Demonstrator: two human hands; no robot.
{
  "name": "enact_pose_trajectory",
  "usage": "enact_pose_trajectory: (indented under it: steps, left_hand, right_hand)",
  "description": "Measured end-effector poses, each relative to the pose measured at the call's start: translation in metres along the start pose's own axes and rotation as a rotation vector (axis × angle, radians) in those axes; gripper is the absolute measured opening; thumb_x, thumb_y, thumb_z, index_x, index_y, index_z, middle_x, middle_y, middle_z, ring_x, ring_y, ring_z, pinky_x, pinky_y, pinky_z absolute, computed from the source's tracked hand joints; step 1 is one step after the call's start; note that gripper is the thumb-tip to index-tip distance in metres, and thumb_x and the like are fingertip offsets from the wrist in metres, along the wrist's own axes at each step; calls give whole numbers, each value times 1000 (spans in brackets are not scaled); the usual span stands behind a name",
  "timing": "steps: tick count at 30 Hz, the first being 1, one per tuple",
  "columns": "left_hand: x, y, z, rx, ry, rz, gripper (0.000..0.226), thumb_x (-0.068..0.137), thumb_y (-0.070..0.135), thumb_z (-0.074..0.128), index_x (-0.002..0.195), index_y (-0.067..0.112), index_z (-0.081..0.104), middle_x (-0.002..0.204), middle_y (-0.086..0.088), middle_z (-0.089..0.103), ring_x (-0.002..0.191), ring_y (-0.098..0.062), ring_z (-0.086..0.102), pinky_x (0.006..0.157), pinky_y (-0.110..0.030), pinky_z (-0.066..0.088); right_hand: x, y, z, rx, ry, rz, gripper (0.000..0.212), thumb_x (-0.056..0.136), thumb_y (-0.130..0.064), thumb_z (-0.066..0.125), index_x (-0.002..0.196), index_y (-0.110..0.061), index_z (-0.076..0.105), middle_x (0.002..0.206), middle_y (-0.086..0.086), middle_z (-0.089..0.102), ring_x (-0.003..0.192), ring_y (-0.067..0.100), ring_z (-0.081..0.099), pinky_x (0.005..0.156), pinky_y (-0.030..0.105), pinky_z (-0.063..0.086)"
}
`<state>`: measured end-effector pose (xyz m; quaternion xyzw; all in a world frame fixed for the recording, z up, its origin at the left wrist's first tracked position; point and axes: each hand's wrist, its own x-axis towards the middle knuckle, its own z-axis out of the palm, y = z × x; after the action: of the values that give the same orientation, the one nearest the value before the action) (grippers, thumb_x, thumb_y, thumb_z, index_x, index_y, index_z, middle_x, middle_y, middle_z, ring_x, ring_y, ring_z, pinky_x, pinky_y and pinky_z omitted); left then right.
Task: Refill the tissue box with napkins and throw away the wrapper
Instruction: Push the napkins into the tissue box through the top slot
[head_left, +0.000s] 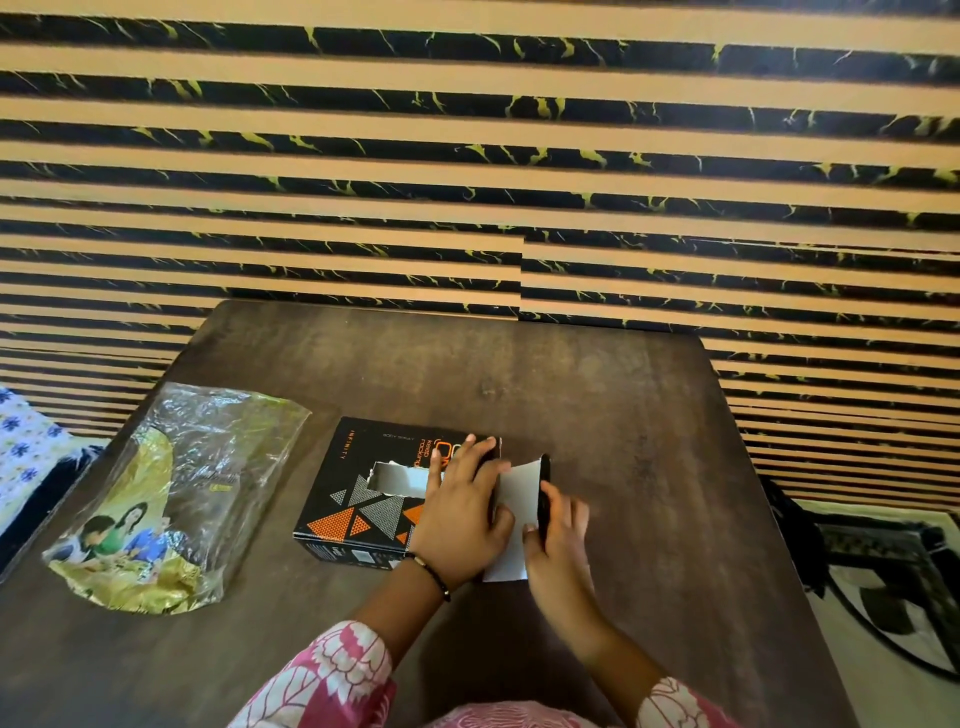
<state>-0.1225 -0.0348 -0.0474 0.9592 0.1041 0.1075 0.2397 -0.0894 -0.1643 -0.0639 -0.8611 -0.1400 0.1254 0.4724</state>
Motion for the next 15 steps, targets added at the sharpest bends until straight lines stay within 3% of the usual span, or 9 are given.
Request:
enact_pose_trajectory:
  steps: [3, 5, 8, 10, 12, 15]
  left_hand:
    - [-4, -3, 1, -59, 100, -27, 49, 78, 38, 37, 121, 20, 52, 143, -4, 42, 140, -21, 24, 116, -52, 16]
    - [-5, -1, 2, -50, 119, -24, 50, 81, 39, 34, 124, 18, 50, 145, -6, 38, 141, -22, 21, 117, -45, 10]
    - [-5, 1, 1, -134, 166, -47, 51, 85, 41, 31, 126, 15, 49, 147, -6, 35, 141, -16, 15, 114, -35, 6]
    - [-4, -1, 1, -192, 186, -62, 51, 85, 41, 32, 125, 15, 49, 146, -6, 37, 138, -9, 14, 115, -34, 10]
    - [-4, -2, 2, -216, 187, -65, 52, 85, 42, 32, 126, 14, 49, 145, -6, 38, 136, -7, 14, 116, -38, 16]
    - [-3, -1, 1, -253, 199, -83, 57, 84, 44, 31, 130, 12, 45, 145, -5, 38, 135, -6, 16, 117, -38, 17]
  right_hand:
    - [-10, -2, 9, 29, -69, -55, 48, 94, -14, 44, 139, -20, 30, 143, 0, 20, 122, 8, 36, 99, 13, 33]
    - [-12, -3, 11, 34, -131, -59, 48, 97, -18, 37, 143, -23, 23, 152, 0, 10, 136, 9, 21, 105, 10, 20]
    - [-10, -6, 9, 14, -169, -77, 47, 98, -14, 34, 143, -22, 23, 155, 0, 12, 131, -1, 14, 87, -12, 13]
    - [-8, -6, 7, 3, -186, -83, 48, 97, -11, 35, 143, -20, 24, 155, -1, 15, 129, -3, 14, 81, -14, 14]
    - [-8, -5, 8, -14, -193, -80, 50, 97, -10, 36, 143, -21, 23, 155, -1, 16, 132, -2, 15, 88, -12, 13]
    - [-10, -10, 15, 71, -212, -26, 55, 96, -10, 37, 144, -26, 16, 155, 1, 20, 139, 8, 22, 109, 14, 21]
